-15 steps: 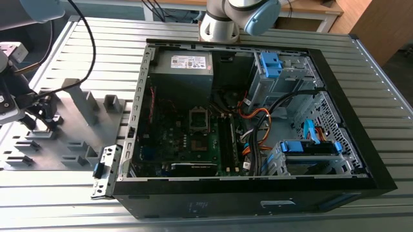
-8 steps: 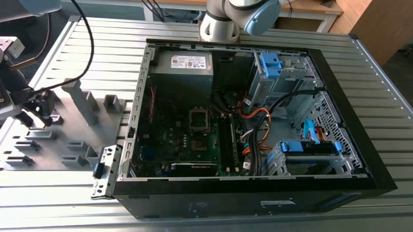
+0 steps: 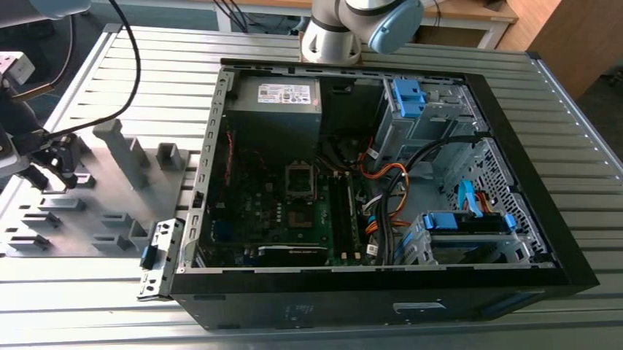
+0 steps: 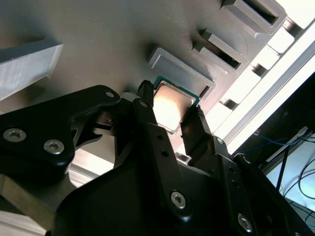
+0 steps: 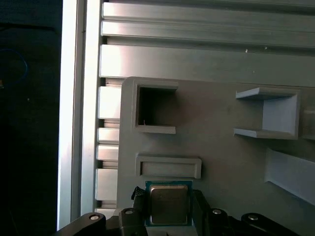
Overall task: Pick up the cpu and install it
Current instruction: 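Pick up the cpu and move it towards the insertion slot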
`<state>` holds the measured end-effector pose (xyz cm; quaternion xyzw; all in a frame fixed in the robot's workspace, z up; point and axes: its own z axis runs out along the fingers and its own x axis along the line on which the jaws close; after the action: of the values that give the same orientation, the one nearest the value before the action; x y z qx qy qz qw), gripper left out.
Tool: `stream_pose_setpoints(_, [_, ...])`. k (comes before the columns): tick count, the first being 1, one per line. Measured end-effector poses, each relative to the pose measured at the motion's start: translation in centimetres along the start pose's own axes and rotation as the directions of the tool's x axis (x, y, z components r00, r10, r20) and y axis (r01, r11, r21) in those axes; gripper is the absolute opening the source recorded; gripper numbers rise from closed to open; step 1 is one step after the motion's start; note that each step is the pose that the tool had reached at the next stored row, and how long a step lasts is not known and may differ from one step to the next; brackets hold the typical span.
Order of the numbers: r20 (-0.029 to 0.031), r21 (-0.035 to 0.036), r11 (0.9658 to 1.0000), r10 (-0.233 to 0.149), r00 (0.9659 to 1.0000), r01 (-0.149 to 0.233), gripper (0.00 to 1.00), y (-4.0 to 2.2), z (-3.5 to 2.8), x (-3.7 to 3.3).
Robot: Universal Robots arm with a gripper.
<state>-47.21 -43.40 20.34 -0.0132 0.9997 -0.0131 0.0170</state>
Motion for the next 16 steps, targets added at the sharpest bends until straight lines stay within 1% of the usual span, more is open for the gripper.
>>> stream_pose_setpoints(3, [0.0000, 0.0001, 1.0000, 0.000, 1.0000, 0.000, 0.47, 0.00, 0.15, 0.01])
stream_pose_setpoints(13, [0.0001, 0.0000, 1.0000, 0.000, 1.0000, 0.000, 0.47, 0.01, 0.24, 0.01])
stream_pose_setpoints(16, [0.0000, 0.0000, 1.0000, 0.000, 1.0000, 0.000, 0.47, -0.01, -0.22, -0.01])
